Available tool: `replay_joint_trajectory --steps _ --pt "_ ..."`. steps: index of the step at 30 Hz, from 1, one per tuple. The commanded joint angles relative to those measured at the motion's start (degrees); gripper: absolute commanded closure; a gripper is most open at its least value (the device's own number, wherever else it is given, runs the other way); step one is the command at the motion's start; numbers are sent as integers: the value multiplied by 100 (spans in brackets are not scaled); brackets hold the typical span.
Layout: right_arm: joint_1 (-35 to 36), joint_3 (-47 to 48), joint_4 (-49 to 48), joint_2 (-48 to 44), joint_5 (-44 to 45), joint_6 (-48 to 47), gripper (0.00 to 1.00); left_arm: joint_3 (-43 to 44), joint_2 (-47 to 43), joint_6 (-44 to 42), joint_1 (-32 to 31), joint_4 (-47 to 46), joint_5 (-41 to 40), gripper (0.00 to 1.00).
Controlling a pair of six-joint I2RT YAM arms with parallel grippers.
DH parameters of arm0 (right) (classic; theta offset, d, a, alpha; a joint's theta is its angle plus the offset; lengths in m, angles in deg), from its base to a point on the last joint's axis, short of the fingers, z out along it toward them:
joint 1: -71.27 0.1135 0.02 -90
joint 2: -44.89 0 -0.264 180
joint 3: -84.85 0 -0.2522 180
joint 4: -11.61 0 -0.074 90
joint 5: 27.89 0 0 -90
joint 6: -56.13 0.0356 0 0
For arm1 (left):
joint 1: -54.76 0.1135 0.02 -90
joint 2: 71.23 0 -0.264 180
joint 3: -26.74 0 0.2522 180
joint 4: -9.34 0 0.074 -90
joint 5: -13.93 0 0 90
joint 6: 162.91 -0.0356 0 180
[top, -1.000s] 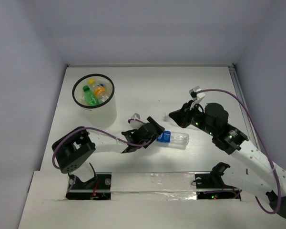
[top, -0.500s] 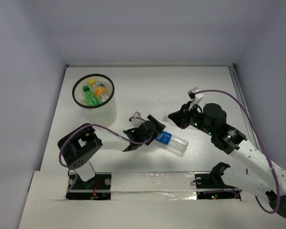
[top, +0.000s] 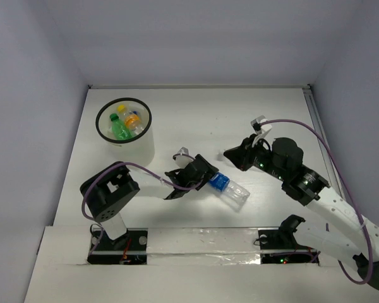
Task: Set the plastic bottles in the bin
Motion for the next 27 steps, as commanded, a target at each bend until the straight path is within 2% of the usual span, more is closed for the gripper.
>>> replay_joint_trajectory --steps 1,3,7,8,10,13,21,25,27 --pt "-22 43 -153 -134 -71 35 83 213 135 -315 23 506 -117 40" --pt "-22 35 -145 -169 -97 44 83 318 179 -447 23 664 -214 50" --pt "-22 0 -136 -275 -62 53 83 284 57 -526 23 605 -214 65" --pt "-22 -9 -127 -284 -45 53 83 284 -5 -622 23 613 -223 73" --pt "-22 -53 -109 -293 -19 53 83 371 -328 -824 23 866 -345 76" --pt "-22 -115 -171 -389 -1 79 83 590 -977 -1342 23 1498 -688 87" --pt "-22 -167 -346 -424 -62 141 83 1337 -2799 -2547 23 3309 -1663 88" --pt "-22 -194 -452 -416 -115 158 83 2134 -3642 -3118 182 4397 -2076 90" --pt "-22 -211 -504 -442 -124 176 83 2593 -3802 -3592 409 4873 -2584 90"
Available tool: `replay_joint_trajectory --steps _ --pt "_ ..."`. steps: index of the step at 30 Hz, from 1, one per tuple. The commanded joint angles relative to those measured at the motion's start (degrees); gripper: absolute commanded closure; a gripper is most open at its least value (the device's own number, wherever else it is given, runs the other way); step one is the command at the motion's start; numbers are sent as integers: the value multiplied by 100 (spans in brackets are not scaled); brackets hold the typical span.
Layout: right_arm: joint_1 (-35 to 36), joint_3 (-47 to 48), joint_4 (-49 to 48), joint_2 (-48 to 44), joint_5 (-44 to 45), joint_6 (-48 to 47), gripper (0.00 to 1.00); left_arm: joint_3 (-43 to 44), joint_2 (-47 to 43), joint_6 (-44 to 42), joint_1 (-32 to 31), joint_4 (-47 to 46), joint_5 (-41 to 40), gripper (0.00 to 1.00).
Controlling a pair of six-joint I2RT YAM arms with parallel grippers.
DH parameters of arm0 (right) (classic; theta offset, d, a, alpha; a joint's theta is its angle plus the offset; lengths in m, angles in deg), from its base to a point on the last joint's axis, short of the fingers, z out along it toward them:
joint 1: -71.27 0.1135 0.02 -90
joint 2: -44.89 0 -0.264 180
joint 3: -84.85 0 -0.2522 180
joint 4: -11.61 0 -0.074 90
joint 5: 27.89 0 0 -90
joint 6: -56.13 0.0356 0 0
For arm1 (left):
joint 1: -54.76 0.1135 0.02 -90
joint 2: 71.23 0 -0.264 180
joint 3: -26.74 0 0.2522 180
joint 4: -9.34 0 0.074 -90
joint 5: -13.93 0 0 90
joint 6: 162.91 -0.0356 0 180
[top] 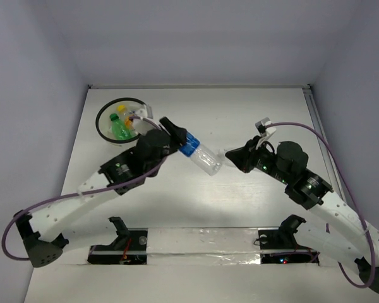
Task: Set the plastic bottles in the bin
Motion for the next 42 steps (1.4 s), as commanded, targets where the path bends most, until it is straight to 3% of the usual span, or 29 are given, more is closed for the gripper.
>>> replay_joint_trajectory --steps 1,7,13,17,21,23,24,25,28,31,34,41,42 --pt "-22 -39 -441 -105 -113 49 83 1183 -370 -964 309 1645 -1083 90" --pt "-22 -170 -705 -237 -280 128 83 3085 5 -2590 1188 2615 -2507 88" --pt "-22 -320 -837 -316 -482 155 83 3956 647 -4256 1716 2302 -4018 88" --pt "-22 -381 -863 -413 -517 128 83 3782 982 -5217 1716 1887 -4836 90" --pt "-22 -522 -986 -431 -570 146 83 3087 938 -5464 1716 1395 -4872 90" --pt "-22 -627 -995 -448 -631 172 83 2167 807 -6391 1768 -110 -5082 90" --pt "-22 -671 -995 -457 -658 181 83 1807 746 -7737 1769 -943 -5240 90" --pt "-22 -698 -995 -457 -693 198 83 1177 623 -8498 1769 -2883 -5233 91" --pt "-22 -759 -1154 -466 -693 216 83 531 691 -11123 1769 -6282 -5207 91" --pt "-22 -742 -1136 -483 -676 199 83 809 999 -11809 1831 -6926 -5189 92" --pt "-22 -724 -1145 -457 -658 199 83 1126 1096 -11741 1831 -6667 -5171 92" --pt "-22 -716 -1189 -352 -649 172 83 407 868 -9651 1936 -5084 -4943 93" --pt "-22 -716 -1180 -343 -649 172 83 302 799 -8839 1936 -4343 -4917 93"
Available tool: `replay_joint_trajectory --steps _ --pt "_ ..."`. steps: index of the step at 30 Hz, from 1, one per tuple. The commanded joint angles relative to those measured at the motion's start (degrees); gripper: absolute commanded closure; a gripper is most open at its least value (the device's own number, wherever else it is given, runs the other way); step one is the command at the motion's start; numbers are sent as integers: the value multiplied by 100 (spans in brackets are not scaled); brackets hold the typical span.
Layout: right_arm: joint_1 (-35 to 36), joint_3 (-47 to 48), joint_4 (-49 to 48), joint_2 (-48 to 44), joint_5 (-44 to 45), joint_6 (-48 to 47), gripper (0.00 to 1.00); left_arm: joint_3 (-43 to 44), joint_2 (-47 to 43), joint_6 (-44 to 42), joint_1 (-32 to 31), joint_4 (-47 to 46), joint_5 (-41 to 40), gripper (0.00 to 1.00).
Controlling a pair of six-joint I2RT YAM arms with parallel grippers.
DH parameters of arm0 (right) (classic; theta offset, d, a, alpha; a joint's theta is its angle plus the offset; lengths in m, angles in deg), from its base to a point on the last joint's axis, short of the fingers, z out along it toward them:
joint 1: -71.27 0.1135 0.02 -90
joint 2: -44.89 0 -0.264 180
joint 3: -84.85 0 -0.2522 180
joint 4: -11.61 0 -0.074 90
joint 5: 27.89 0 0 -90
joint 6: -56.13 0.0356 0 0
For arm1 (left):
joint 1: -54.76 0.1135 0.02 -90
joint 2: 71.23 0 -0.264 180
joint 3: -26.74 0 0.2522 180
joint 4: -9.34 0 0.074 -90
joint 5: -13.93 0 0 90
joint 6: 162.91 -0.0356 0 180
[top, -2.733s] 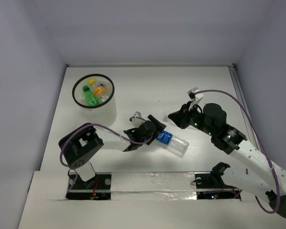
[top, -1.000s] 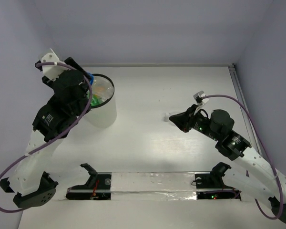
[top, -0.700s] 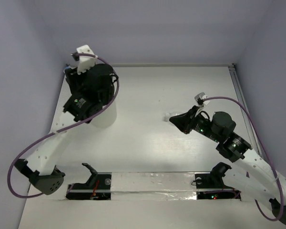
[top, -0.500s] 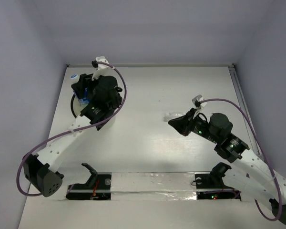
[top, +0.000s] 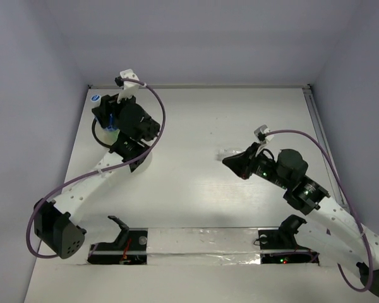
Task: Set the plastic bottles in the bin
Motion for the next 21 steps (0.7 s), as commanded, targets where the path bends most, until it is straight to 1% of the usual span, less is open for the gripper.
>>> replay_joint_trajectory --steps 1,2,3,4,5,7,9,10,11,12,13,14,16,17,18,20,21 --pt "-22 49 -347 5 -50 -20 83 -274 -216 1926 45 1521 71 93" --pt "-22 32 -356 -13 -50 -3 83 -248 -251 2663 45 2224 167 93" --pt "-22 14 -373 -22 -50 15 83 -187 -269 3523 45 3083 455 93" --pt "-22 6 -426 -22 -50 15 83 -126 -269 5307 45 4623 632 94" --pt "-22 6 -444 -13 -50 32 83 -238 -269 5733 45 4839 677 94" --pt "-22 6 -487 22 -68 33 83 -693 -252 5817 45 4605 660 95" --pt "-22 5 -523 57 -77 33 83 -766 -234 5939 45 4630 852 95" --pt "-22 6 -523 66 -68 33 83 -714 -217 6036 45 4787 888 94" --pt "-22 6 -532 75 -59 50 83 -662 -216 6393 45 4971 958 91" --pt "-22 6 -532 75 -42 59 83 -626 -225 6536 45 5121 1124 89" --pt "-22 14 -540 101 -33 59 83 -669 -260 6572 45 5148 1161 84" --pt "-22 14 -549 110 -24 68 83 -705 -278 6599 45 5157 1205 69" --pt "-22 40 -532 136 -6 76 82 -758 -304 6599 45 5123 1345 47" --pt "-22 49 -506 171 2 77 82 -758 -296 6599 45 5131 1407 25" --pt "-22 67 -488 180 11 77 82 -723 -269 6590 45 5148 1512 14" --pt "-22 93 -400 215 107 77 82 -486 -173 6677 45 5402 1644 3" --pt "-22 111 -287 233 160 68 82 -381 -129 6843 45 5560 1732 1"
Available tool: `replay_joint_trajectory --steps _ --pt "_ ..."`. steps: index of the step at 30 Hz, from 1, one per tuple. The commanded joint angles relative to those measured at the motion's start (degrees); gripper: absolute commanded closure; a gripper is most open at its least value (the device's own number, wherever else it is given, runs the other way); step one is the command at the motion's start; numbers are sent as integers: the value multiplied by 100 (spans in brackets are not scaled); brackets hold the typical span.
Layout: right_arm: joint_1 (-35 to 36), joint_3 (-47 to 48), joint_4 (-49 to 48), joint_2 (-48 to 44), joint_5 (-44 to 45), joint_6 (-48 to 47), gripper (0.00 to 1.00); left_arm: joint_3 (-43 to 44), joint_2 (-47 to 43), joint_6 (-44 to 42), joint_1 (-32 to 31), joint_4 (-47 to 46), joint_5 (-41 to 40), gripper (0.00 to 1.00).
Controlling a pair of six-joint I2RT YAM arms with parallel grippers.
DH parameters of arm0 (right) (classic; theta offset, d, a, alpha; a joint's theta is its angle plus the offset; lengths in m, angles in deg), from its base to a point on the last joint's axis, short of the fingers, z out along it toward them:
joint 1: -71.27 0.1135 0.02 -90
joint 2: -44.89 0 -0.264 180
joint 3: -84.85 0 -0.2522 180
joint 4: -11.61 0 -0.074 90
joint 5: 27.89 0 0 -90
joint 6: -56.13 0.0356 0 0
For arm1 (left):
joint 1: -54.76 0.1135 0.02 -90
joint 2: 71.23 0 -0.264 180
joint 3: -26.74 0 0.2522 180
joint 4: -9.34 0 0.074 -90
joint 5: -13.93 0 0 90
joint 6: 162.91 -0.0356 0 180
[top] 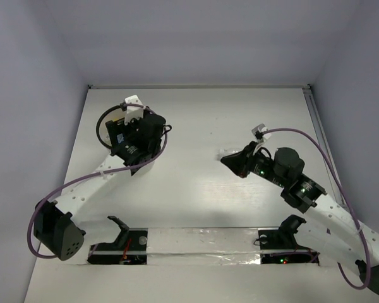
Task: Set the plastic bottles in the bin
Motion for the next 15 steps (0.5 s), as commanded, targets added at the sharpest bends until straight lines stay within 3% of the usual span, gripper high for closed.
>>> replay_joint_trajectory --steps 1,9,15 --pt "-24 111 -87 39 213 9 81 504 64 445 -5 604 364 1" --pt "-24 330 432 618 661 -44 64 1288 -621 199 -5 562 1689 1" --pt "-24 831 1108 1637 1548 -202 36 1114 -1561 331 -5 597 3008 2"
